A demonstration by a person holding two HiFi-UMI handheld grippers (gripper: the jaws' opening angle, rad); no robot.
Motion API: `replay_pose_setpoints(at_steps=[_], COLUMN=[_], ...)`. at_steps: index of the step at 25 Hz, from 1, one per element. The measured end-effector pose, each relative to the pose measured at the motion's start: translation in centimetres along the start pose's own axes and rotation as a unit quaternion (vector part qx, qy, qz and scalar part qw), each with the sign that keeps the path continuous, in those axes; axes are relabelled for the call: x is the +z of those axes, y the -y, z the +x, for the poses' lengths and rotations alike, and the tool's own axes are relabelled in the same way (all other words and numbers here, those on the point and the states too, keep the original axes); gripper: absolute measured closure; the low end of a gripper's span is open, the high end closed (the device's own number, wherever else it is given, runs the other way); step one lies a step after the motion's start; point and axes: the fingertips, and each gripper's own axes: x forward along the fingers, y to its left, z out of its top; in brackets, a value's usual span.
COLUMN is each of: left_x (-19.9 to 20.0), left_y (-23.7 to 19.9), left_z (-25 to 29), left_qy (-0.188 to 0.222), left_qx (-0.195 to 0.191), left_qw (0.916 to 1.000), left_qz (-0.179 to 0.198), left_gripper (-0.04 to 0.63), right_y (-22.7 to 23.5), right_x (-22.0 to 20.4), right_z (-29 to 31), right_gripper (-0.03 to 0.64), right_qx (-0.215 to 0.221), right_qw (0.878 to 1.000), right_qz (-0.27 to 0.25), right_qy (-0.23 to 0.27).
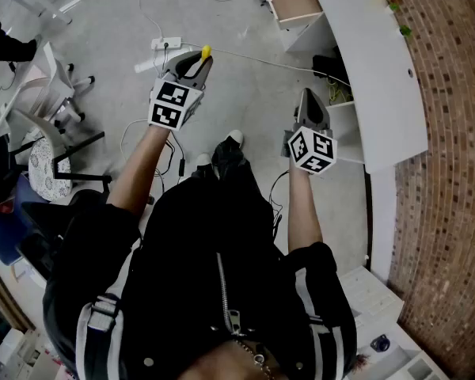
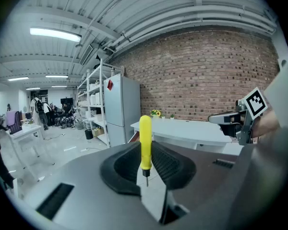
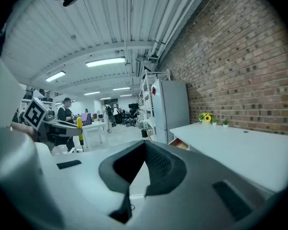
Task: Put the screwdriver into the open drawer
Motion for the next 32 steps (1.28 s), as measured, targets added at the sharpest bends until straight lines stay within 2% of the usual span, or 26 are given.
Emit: replay_pose_setpoints(at_steps=[12,23,32], left_x=[0.2,1.3,0.4], left_y=[1.1,1.1,0.6], left_z=[0.2,0.9,2.4], left_qy=[0.003,0.012,0.002], left_qx=[-0.015,-0.030,-0.047], left_qw=[0.9999,0.9993,0.9988], left_qz=[0.008,0.018,0.015], left_gripper=[0.514,0.514,0.514], right_y=[0.3,1.1,0.7], right_x=[0.5,-0.1,-0.4], right_z=[-1.0,-1.9,0.0], right_gripper=[0.609,0.609,0.609], right_qx=[0.000,-0.022,-0.030], right_qw=[1.000,0.999,0.999], right_qz=[0.005,0.024,0.035], right_qy=[0.014,0.015,0.014])
